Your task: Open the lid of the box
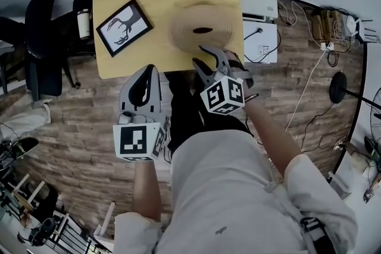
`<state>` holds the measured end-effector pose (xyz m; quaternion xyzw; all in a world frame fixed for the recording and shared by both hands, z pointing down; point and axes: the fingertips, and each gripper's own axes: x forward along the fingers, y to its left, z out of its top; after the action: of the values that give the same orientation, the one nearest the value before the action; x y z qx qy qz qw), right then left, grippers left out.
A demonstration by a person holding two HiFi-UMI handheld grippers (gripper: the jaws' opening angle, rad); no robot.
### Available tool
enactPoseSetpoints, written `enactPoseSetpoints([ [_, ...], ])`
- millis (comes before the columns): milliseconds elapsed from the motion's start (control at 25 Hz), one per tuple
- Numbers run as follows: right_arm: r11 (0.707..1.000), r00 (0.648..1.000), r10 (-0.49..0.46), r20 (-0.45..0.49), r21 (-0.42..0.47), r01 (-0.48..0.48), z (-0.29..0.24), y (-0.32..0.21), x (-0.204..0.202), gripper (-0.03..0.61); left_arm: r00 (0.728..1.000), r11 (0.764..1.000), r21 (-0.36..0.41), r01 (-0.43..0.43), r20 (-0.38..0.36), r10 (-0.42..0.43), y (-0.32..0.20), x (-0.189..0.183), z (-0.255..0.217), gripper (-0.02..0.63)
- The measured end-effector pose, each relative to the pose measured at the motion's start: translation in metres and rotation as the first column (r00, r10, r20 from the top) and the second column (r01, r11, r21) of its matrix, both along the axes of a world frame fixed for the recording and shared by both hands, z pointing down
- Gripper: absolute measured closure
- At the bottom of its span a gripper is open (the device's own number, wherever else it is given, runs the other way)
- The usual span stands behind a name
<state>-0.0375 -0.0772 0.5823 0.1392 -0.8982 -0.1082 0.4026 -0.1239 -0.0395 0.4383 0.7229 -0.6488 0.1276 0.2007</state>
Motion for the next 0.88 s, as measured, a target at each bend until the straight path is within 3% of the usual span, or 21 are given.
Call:
enactPoseSetpoints([
  [440,0.995,0.989,-0.004,-0.149,0.094,0.018,0.038,-0.005,-0.003,0.413,0.999,0.999,-0.028,-0.04,-0.01,0.04,-0.002,-0.009,0.013,0.608],
  [880,0.988,0.971,-0.005,-0.241,0.148,0.041,0.056,-0.011,-0.003,0.413,0.998,0.997,-0.037,-0.061,-0.022,0.061,-0.006,-0.014,0.018,0.607],
])
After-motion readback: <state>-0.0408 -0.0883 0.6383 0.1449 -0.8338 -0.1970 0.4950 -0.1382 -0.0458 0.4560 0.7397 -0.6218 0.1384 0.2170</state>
